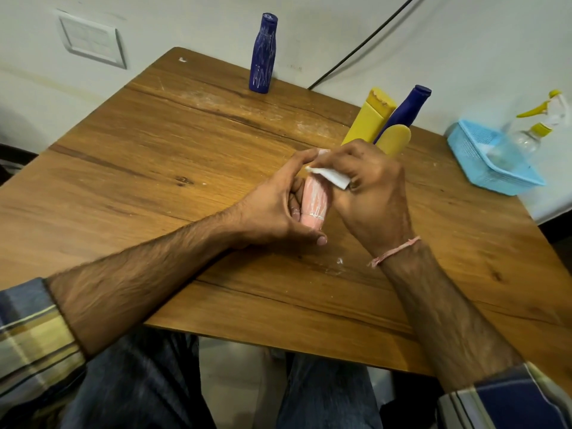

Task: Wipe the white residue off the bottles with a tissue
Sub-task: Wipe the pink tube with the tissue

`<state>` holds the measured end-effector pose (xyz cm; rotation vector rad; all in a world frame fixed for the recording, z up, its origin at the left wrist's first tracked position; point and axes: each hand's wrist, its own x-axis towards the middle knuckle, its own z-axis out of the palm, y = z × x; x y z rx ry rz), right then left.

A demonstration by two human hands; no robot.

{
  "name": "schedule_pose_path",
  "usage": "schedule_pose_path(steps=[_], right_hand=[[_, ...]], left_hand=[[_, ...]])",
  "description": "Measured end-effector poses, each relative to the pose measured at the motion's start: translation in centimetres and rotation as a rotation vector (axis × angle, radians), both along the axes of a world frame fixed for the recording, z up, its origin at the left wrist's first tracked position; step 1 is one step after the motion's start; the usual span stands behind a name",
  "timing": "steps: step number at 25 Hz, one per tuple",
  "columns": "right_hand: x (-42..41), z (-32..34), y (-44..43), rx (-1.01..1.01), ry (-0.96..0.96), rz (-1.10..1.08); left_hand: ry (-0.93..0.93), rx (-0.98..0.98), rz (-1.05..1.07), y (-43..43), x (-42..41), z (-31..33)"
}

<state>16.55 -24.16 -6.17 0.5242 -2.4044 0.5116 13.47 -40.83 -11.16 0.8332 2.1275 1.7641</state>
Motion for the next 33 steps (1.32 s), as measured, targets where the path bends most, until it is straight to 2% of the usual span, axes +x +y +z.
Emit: schedule_pose_path(steps=[2,6,10,13,16,20,23,27,31,33], right_hand=[[-0.3,0.1,0.4,-0.053,0.022,-0.107],[1.0,-0.7,-0.5,0.129,0.018,0.038],[0.5,-0.6,-0.1,0.014,0.024,-0.062],[1.3,-1.4,-0.6,0.163,0.010,0.001],[0.6,-0.6,-0.1,0.035,-0.017,-0.092],[1.3,-0.7,-0.5,0.191,-0.028,0.035],[0.7,-0.1,-0.3,0.097,-0.056,-0.047],[1.5,-0.6,-0.6,0.218,-0.052,0.048],[1.1,-0.1,0.0,0.092,-0.055,-0.048],[1.7,-0.7,-0.3,0.209,-0.072,0.032]], left_hand=[[-0.005,-0.019,0.002,0.0,0.0,0.0],[-0.010,0.055,-0.029,0.0,0.0,-0.1],[-0.054,0.062,-0.026,0.0,-0.1,-0.2],[-0.044,0.066,-0.027,0.1,0.0,-0.2],[-0.061,0.030,-0.006,0.0,-0.1,-0.2],[-0.075,0.054,-0.014,0.0,-0.1,-0.3],[-0.088,0.028,-0.003,-0.1,-0.1,-0.2],[-0.098,0.048,-0.027,-0.1,-0.2,-0.3],[-0.109,0.038,-0.017,-0.2,-0.1,-0.1],[-0.124,0.064,-0.032,-0.1,0.0,0.0]])
